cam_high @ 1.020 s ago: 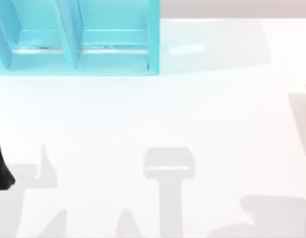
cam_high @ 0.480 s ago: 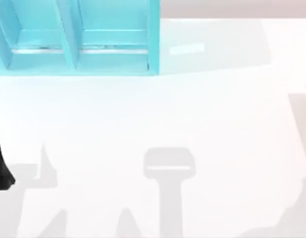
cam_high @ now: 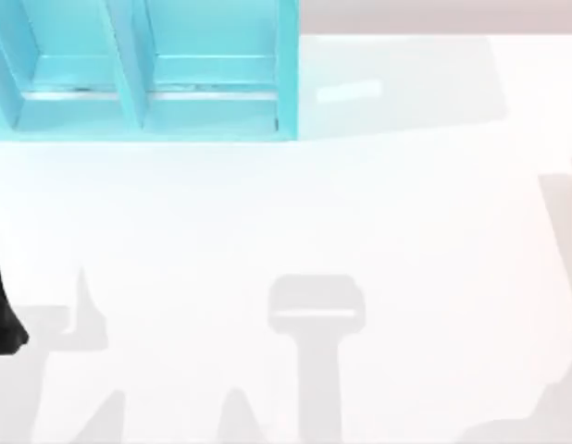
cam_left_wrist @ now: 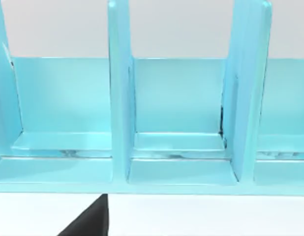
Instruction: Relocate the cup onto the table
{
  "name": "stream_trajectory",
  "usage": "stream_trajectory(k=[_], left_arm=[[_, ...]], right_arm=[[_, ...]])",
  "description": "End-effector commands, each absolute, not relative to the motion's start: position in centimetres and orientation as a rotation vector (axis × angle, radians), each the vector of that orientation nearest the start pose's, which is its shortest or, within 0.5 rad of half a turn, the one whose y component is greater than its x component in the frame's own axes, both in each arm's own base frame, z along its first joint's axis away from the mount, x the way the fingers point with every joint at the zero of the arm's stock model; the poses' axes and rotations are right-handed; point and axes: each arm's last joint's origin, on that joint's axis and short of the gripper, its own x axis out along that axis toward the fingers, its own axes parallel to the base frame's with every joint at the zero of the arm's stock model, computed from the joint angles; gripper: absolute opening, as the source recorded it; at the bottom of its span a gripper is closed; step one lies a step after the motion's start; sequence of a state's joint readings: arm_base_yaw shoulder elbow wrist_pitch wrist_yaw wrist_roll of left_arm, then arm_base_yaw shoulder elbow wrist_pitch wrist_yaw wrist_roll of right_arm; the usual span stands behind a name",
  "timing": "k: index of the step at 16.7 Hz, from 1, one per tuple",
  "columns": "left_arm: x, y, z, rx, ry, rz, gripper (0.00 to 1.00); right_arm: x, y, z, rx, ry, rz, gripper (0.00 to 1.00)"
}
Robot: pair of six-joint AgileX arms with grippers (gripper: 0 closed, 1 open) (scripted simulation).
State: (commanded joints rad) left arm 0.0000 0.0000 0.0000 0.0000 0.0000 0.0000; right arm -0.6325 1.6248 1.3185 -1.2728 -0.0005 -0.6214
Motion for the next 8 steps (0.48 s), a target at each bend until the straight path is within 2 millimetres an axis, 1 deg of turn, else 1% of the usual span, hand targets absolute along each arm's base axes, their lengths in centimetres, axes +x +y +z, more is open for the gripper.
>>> stream_trajectory(k=[5,7,8], left_arm=[[10.6,-0.1,16.0,0.000,0.000,0.000,1.00],[10.6,-0.1,16.0,0.000,0.000,0.000,1.00],[10.6,-0.1,16.0,0.000,0.000,0.000,1.00]], right_arm=[[24.0,-17.3,19.5,0.004,1.563,-0.012,1.00],[23.7,-17.1,17.3,0.006,1.566,-0.010,1.00],[23.6,-17.1,16.6,0.008,1.570,-0.008,1.00]])
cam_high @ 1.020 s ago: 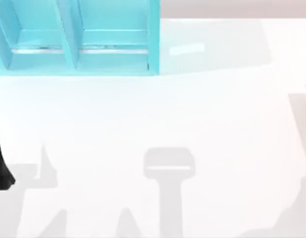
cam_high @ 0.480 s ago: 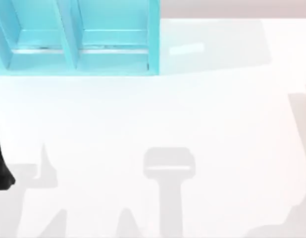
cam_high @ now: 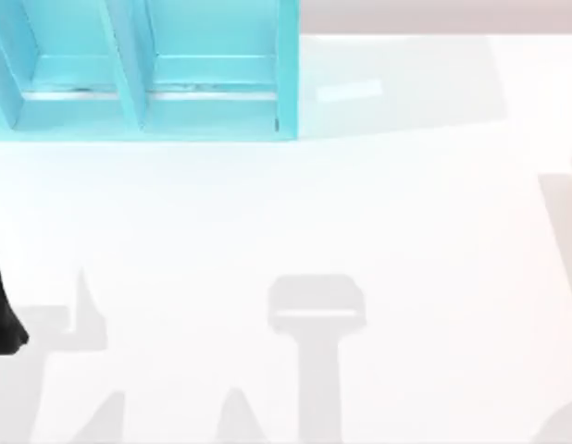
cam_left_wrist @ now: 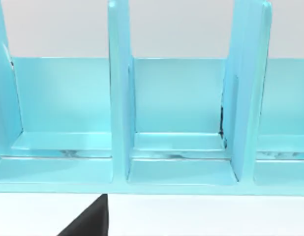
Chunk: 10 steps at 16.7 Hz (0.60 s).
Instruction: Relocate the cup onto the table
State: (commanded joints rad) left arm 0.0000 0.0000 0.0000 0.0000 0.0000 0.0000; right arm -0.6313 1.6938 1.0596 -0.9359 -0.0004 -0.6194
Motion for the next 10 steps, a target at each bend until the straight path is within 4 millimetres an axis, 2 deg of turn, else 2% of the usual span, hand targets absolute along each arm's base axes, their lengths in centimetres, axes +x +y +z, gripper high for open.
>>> stream_trajectory(k=[5,10], left_arm=[[10.57,-0.12,16.00,0.000,0.000,0.000,1.00],[10.57,-0.12,16.00,0.000,0.000,0.000,1.00]], right_arm=[[23.50,-16.99,15.93,0.010,1.574,-0.006,1.00],[23.50,-16.99,15.93,0.010,1.574,-0.006,0.62]])
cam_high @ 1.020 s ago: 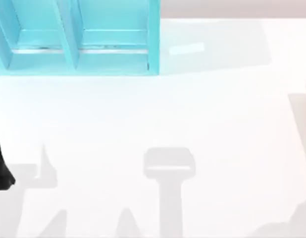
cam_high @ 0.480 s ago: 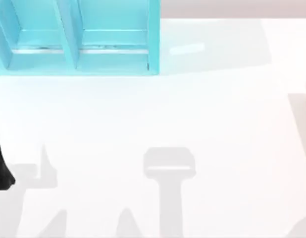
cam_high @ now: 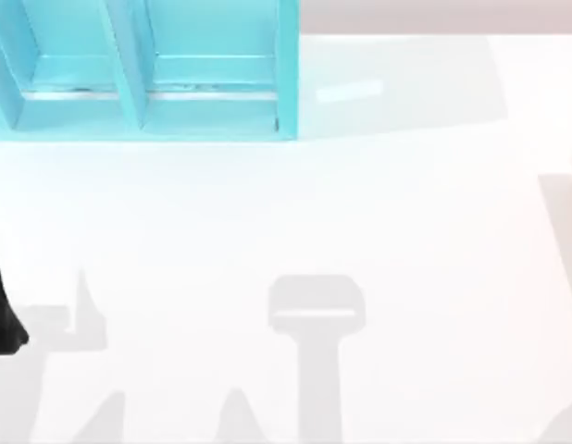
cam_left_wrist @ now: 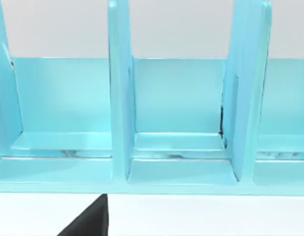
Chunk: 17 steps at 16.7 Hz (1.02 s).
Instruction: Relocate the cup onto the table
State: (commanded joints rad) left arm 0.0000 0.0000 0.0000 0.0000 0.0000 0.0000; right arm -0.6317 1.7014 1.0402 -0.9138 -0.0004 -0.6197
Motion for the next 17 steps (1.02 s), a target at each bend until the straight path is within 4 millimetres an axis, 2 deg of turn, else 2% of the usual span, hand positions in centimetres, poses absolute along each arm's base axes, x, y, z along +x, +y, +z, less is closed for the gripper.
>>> stream_trajectory(k=[8,17], left_arm=[[10.57,-0.12,16.00,0.000,0.000,0.000,1.00],[10.57,-0.12,16.00,0.000,0.000,0.000,1.00]], right_arm=[[23.50,-16.99,15.93,0.010,1.574,-0.006,0.02],[23.49,-16.99,15.96,0.011,1.573,-0.006,0.00]])
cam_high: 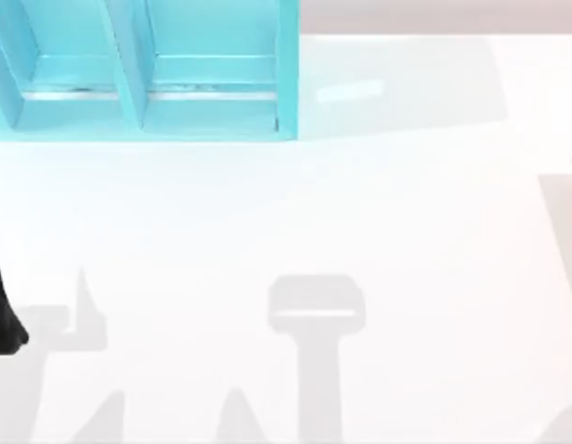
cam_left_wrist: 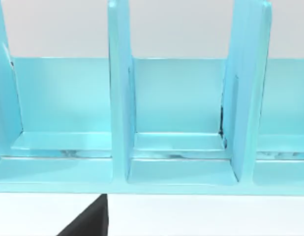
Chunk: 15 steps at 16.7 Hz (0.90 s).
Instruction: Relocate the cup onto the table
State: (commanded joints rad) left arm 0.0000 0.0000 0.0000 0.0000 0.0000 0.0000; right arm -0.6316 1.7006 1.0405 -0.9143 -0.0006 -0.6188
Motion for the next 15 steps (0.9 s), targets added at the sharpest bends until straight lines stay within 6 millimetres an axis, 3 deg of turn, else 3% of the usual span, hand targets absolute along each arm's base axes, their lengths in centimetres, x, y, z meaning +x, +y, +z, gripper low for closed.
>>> stream_trajectory(k=[4,11,15], left_arm=[[10.6,-0.1,16.0,0.000,0.000,0.000,1.00],[10.6,-0.1,16.0,0.000,0.000,0.000,1.00],[10.6,-0.1,16.0,0.000,0.000,0.000,1.00]], right_arm=[[24.2,-15.2,17.8,0.005,1.574,0.000,0.00],[23.8,-7.6,25.3,0.012,1.579,-0.005,0.00],[23.6,-7.0,26.0,0.011,1.573,-0.006,0.00]])
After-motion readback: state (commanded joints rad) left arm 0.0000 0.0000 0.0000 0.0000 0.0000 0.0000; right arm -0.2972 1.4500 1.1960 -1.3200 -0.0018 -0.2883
